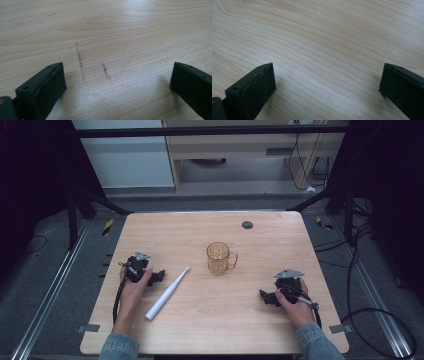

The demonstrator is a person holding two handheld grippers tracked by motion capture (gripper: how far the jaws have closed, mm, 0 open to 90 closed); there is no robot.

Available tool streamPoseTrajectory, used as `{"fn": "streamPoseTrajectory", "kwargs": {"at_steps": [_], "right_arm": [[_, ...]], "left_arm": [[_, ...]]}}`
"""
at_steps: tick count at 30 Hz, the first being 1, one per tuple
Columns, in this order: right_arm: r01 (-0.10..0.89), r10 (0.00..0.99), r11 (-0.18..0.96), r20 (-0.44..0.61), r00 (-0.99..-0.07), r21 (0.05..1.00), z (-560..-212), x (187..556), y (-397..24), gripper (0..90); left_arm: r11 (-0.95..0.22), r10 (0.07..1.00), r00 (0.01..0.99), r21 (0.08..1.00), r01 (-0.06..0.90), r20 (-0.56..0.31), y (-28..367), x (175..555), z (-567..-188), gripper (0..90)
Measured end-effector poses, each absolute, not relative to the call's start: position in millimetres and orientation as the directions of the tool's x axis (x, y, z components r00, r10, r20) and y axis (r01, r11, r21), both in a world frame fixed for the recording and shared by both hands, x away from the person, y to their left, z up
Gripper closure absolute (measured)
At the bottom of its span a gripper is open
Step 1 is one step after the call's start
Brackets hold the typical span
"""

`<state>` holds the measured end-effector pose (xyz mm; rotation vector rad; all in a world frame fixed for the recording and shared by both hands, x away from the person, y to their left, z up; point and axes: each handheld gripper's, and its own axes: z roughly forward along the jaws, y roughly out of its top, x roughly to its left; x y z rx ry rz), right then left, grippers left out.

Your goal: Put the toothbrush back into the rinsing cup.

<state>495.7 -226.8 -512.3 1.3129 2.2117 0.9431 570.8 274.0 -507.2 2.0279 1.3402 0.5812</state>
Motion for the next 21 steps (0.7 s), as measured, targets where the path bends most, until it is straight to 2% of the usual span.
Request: {"fn": "streamPoseTrajectory", "kwargs": {"at_steps": [3, 5, 10, 21], "right_arm": [[0.607, 0.877, 0.332, 0.001, -0.48, 0.722, -512, 496, -227, 0.3], [0.607, 0.877, 0.333, -0.001, -0.48, 0.722, -512, 496, -227, 0.3], [0.607, 0.877, 0.332, 0.0, -0.48, 0.722, -512, 496, -227, 0.3], [0.607, 0.877, 0.332, 0.001, -0.48, 0.722, -512, 496, -227, 0.3]], "left_arm": [[-0.279, 0.926, 0.376, 0.714, 0.642, 0.024, 274, 571, -506, 0.4], [-0.28, 0.927, 0.375, 0.715, 0.641, 0.026, 273, 571, -505, 4.8], [-0.296, 0.925, 0.373, 0.751, 0.59, 0.071, 272, 554, -485, 3.8], [-0.254, 0.933, 0.357, 0.772, 0.583, 0.037, 287, 529, -458, 3.7]]}}
